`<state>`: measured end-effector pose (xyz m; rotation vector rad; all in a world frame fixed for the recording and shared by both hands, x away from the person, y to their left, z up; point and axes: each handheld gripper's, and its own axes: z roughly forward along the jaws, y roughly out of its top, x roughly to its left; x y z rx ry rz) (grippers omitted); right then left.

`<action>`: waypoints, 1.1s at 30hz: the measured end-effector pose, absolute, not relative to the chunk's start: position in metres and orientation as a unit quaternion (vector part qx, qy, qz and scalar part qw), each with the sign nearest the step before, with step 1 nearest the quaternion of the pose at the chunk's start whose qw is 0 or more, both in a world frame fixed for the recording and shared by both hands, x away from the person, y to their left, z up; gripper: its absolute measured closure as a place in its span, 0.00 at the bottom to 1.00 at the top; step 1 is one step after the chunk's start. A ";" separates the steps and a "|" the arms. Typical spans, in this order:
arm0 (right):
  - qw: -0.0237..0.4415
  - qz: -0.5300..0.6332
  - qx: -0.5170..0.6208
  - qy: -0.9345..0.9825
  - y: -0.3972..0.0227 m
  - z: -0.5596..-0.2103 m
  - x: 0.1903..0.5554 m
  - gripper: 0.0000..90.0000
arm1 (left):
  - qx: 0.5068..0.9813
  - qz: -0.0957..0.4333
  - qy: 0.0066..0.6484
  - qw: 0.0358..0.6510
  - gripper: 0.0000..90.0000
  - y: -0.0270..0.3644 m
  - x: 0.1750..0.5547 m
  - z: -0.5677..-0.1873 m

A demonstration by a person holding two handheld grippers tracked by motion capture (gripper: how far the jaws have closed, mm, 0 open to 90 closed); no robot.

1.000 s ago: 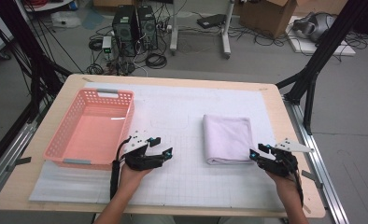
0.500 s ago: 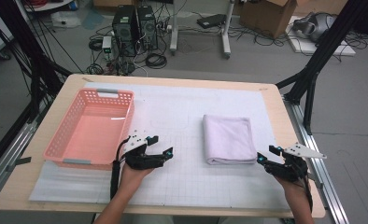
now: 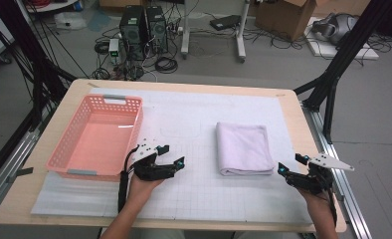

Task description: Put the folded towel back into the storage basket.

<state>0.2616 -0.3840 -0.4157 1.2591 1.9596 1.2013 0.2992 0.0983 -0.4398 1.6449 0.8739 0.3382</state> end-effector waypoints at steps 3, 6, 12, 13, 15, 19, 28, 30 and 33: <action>0.256 0.443 0.467 0.721 -0.385 -0.416 0.263 0.24 | 0.700 0.136 0.376 0.592 0.26 0.098 0.300 -0.440; 0.253 0.446 0.466 0.721 -0.385 -0.418 0.263 0.24 | 0.699 0.133 0.377 0.593 0.28 0.099 0.300 -0.439; 0.255 0.443 0.463 0.724 -0.386 -0.419 0.264 0.24 | 0.700 0.119 0.374 0.596 0.29 0.093 0.302 -0.438; 0.254 0.444 0.463 0.724 -0.386 -0.419 0.264 0.24 | 0.703 0.117 0.371 0.595 0.29 0.091 0.303 -0.436; 0.252 0.445 0.464 0.724 -0.387 -0.419 0.264 0.24 | 0.702 0.113 0.365 0.601 0.30 0.084 0.307 -0.431; 0.248 0.451 0.465 0.720 -0.389 -0.418 0.264 0.24 | 0.706 0.102 0.361 0.601 0.32 0.062 0.319 -0.424; 0.245 0.455 0.466 0.718 -0.391 -0.419 0.264 0.24 | 0.738 0.077 0.344 0.575 0.33 -0.005 0.348 -0.420; 0.245 0.455 0.464 0.719 -0.391 -0.419 0.265 0.24 | 0.746 0.073 0.350 0.562 0.32 -0.017 0.355 -0.422; 0.244 0.454 0.464 0.721 -0.390 -0.419 0.265 0.24 | 0.752 0.070 0.368 0.543 0.32 -0.030 0.365 -0.429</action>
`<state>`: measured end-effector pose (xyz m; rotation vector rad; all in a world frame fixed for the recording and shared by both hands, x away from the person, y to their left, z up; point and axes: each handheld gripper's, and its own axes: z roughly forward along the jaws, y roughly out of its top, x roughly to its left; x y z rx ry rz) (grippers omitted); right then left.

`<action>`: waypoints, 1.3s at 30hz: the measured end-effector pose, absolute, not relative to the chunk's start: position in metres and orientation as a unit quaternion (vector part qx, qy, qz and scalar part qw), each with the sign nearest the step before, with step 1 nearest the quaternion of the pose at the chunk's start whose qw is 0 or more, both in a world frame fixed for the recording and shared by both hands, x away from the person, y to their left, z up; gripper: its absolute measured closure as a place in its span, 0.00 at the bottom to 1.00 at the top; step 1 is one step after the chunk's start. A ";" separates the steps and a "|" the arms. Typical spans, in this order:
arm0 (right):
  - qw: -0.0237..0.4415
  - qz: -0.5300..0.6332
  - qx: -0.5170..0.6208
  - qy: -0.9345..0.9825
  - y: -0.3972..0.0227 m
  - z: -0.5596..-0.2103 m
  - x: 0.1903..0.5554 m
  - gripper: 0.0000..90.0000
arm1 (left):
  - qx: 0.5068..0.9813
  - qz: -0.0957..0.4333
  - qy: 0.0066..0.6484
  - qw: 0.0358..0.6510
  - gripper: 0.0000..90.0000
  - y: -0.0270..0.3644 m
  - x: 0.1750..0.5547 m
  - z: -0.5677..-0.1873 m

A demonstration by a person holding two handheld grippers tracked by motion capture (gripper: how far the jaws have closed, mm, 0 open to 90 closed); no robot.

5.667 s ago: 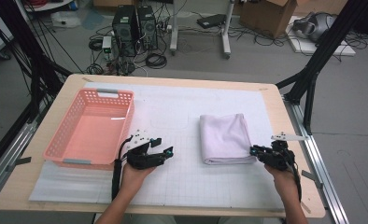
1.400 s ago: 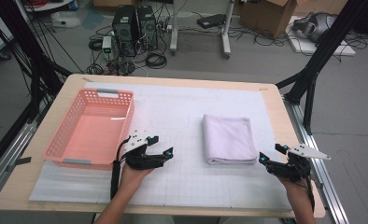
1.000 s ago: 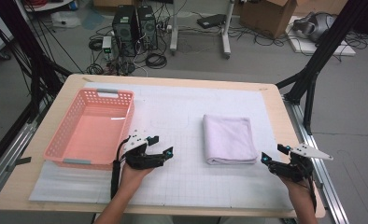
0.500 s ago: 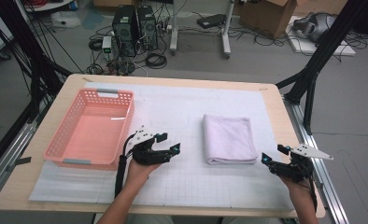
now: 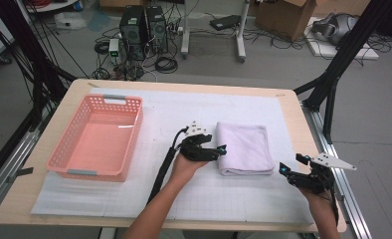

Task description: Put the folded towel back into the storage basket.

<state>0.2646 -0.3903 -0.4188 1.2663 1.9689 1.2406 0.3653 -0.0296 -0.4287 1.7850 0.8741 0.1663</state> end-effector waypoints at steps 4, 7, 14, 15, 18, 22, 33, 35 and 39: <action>0.245 0.455 0.460 0.722 -0.390 -0.419 0.265 0.24 | 0.748 0.045 0.396 0.531 0.31 -0.036 0.377 -0.441; 0.241 0.456 0.461 0.722 -0.390 -0.420 0.265 0.24 | 0.754 0.039 0.414 0.509 0.29 -0.039 0.385 -0.449; 0.241 0.457 0.460 0.722 -0.390 -0.420 0.265 0.24 | 0.768 0.027 0.418 0.485 0.29 -0.054 0.396 -0.453; 0.240 0.456 0.460 0.723 -0.390 -0.420 0.265 0.24 | 0.767 0.025 0.419 0.485 0.30 -0.056 0.396 -0.454; 0.240 0.457 0.458 0.724 -0.389 -0.420 0.265 0.24 | 0.768 0.024 0.416 0.486 0.31 -0.056 0.397 -0.455; 0.237 0.455 0.458 0.725 -0.388 -0.421 0.266 0.24 | 0.765 0.021 0.421 0.487 0.40 -0.056 0.398 -0.455; 0.238 0.456 0.458 0.725 -0.388 -0.421 0.266 0.24 | 0.755 -0.028 0.416 0.506 0.78 -0.050 0.396 -0.455; 0.238 0.457 0.458 0.725 -0.388 -0.421 0.266 0.24 | 0.749 -0.029 0.411 0.519 0.78 -0.047 0.393 -0.453; 0.237 0.459 0.460 0.723 -0.388 -0.421 0.265 0.24 | 0.746 -0.012 0.381 0.546 0.79 -0.035 0.384 -0.445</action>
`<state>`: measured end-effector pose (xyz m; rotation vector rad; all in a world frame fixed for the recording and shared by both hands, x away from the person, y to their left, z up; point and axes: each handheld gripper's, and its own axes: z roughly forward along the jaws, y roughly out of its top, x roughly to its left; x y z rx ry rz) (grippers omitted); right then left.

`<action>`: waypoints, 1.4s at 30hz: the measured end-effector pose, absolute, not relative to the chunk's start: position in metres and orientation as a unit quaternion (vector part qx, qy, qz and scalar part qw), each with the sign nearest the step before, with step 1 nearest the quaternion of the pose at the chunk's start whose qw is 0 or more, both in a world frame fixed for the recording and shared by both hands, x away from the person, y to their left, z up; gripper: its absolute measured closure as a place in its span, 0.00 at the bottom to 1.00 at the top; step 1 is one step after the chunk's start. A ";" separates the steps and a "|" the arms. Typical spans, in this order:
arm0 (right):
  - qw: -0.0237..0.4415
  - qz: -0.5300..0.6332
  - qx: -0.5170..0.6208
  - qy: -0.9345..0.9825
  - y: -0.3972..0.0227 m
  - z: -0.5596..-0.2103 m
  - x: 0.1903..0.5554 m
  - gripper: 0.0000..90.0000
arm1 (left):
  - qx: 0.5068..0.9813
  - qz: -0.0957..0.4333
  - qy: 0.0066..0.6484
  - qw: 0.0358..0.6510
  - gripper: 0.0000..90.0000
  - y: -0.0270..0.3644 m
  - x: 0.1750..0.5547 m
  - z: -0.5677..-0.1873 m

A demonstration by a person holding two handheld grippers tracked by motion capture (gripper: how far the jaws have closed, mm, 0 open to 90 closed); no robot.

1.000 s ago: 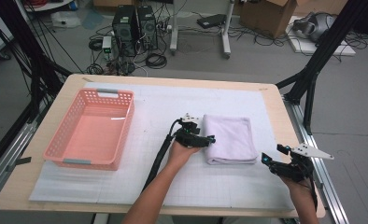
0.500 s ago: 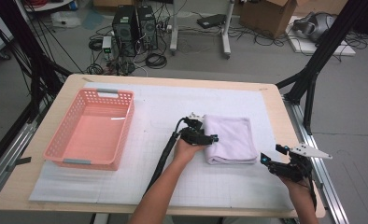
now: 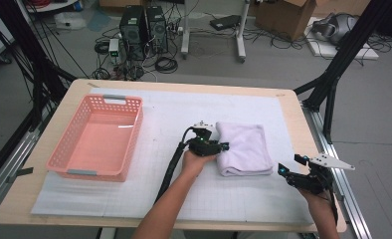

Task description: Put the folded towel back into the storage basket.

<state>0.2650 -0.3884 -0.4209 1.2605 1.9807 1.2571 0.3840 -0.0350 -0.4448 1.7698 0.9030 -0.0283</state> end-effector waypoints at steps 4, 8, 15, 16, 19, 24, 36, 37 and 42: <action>0.238 0.455 0.457 0.726 -0.387 -0.421 0.265 0.24 | 0.751 0.015 0.341 0.565 0.79 -0.024 0.376 -0.430; 0.237 0.456 0.455 0.727 -0.385 -0.421 0.265 0.24 | 0.757 0.042 0.301 0.578 0.79 -0.015 0.365 -0.416; 0.235 0.455 0.453 0.730 -0.382 -0.420 0.265 0.24 | 0.758 0.069 0.246 0.601 0.80 -0.002 0.350 -0.400; 0.235 0.456 0.452 0.729 -0.381 -0.421 0.266 0.24 | 0.756 0.071 0.241 0.604 0.80 -0.001 0.349 -0.397; 0.235 0.457 0.450 0.731 -0.380 -0.420 0.266 0.24 | 0.757 0.078 0.226 0.608 0.80 0.003 0.344 -0.393; 0.232 0.457 0.451 0.731 -0.378 -0.420 0.266 0.24 | 0.754 0.079 0.209 0.618 0.81 0.009 0.339 -0.385; 0.233 0.460 0.446 0.731 -0.376 -0.419 0.268 0.24 | 0.751 0.088 0.164 0.634 0.82 0.024 0.329 -0.355; 0.233 0.460 0.446 0.731 -0.376 -0.419 0.268 0.24 | 0.749 0.088 0.162 0.637 0.82 0.025 0.328 -0.353; 0.233 0.461 0.447 0.730 -0.375 -0.419 0.268 0.24 | 0.742 0.095 0.149 0.646 0.82 0.034 0.323 -0.344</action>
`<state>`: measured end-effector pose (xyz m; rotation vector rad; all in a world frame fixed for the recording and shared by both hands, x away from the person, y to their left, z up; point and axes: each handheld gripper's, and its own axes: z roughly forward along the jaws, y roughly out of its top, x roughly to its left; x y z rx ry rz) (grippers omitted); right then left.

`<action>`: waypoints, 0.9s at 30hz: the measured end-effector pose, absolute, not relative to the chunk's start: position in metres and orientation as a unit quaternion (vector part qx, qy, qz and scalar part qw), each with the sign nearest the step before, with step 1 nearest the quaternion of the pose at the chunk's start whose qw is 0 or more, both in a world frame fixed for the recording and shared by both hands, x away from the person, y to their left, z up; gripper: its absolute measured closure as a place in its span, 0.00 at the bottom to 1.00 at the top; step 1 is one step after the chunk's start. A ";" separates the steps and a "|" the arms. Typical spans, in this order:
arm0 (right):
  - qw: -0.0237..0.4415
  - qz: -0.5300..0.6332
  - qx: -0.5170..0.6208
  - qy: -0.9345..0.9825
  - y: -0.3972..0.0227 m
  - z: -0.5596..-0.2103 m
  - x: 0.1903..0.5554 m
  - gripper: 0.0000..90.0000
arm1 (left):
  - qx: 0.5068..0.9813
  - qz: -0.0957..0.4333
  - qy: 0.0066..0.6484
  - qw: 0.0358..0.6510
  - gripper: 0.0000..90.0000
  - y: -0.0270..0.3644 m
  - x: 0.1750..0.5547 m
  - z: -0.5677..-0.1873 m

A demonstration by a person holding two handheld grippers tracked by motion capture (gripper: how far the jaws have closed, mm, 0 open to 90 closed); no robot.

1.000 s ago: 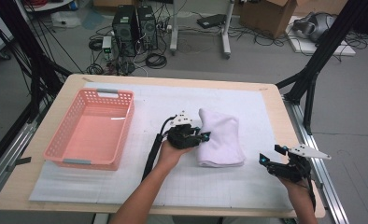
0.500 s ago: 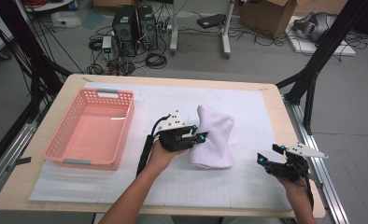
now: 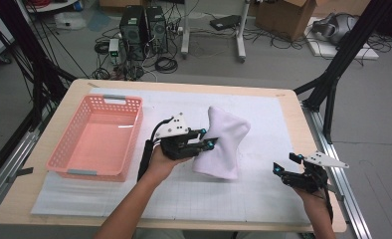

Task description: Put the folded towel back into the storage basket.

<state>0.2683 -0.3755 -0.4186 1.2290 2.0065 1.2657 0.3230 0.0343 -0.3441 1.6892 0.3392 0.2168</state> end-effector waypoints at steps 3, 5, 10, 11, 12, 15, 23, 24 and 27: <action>0.234 0.463 0.447 0.729 -0.375 -0.418 0.268 0.24 | 0.734 0.100 0.147 0.655 0.82 0.041 0.321 -0.340; 0.233 0.463 0.447 0.729 -0.375 -0.418 0.268 0.24 | 0.729 0.103 0.145 0.661 0.82 0.046 0.319 -0.337; 0.236 0.464 0.445 0.729 -0.374 -0.418 0.269 0.24 | 0.719 0.108 0.146 0.671 0.82 0.059 0.317 -0.331; 0.235 0.464 0.446 0.728 -0.374 -0.418 0.269 0.24 | 0.718 0.108 0.146 0.672 0.82 0.061 0.317 -0.331; 0.235 0.463 0.445 0.729 -0.374 -0.418 0.269 0.24 | 0.717 0.108 0.147 0.673 0.82 0.063 0.317 -0.329; 0.234 0.464 0.445 0.729 -0.373 -0.418 0.269 0.24 | 0.712 0.109 0.147 0.678 0.82 0.069 0.316 -0.327; 0.235 0.462 0.446 0.730 -0.372 -0.418 0.270 0.24 | 0.704 0.111 0.141 0.687 0.82 0.099 0.318 -0.314; 0.236 0.463 0.446 0.729 -0.372 -0.418 0.270 0.24 | 0.703 0.110 0.140 0.689 0.82 0.102 0.318 -0.313; 0.236 0.462 0.445 0.730 -0.372 -0.418 0.270 0.24 | 0.701 0.113 0.139 0.691 0.82 0.118 0.318 -0.306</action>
